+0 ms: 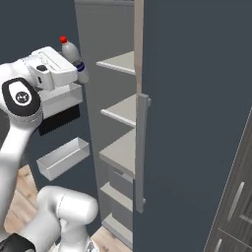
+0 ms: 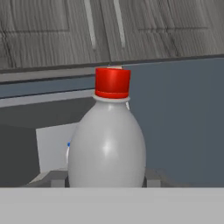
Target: Take the bottled waters from the counter and place them in the freezer to freeze. Close the freezer door after placing the bottles.
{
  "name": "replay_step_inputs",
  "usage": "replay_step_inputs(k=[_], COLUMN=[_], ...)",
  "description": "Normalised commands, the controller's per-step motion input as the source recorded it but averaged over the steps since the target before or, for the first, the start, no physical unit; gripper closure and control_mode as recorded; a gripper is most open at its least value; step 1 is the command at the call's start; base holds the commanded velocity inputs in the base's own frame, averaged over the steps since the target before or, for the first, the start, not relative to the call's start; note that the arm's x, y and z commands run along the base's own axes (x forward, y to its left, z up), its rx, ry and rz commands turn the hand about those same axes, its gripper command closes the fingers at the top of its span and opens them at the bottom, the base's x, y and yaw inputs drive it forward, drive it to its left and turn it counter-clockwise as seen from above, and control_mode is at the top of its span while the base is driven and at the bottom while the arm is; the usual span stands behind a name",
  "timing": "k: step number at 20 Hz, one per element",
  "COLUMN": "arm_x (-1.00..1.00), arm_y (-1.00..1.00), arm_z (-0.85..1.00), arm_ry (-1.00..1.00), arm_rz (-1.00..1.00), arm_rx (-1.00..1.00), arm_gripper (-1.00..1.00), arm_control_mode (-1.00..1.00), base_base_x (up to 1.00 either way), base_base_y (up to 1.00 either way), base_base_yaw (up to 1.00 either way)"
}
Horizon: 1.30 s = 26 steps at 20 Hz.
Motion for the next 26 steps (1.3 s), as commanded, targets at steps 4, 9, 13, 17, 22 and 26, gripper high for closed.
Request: replay_step_inputs(k=[4,9,13,17,22,26], arm_x=[0.43,0.54,0.51,0.11,0.35,0.81], arm_y=[0.0,0.0,-0.02,-0.02,-0.18,-0.25], arm_z=[0.01,0.01,0.04,0.01,0.0,0.0], arm_ry=[0.06,0.12,0.18,0.01,-0.01,0.01], arm_rz=[0.0,0.0,0.0,0.0,0.0,0.0], arm_rx=[0.0,0.0,0.0,-0.02,0.0,0.0], arm_gripper=[1.0,1.0,1.0,1.0,1.0,1.0], arm_control_mode=[-1.0,-1.0,-1.0,-1.0,-1.0,-1.0], base_base_x=[0.0,0.0,0.0,0.0,0.0,0.0], base_base_y=[0.0,0.0,0.0,0.0,0.0,0.0], base_base_yaw=[0.0,0.0,0.0,0.0,0.0,0.0])
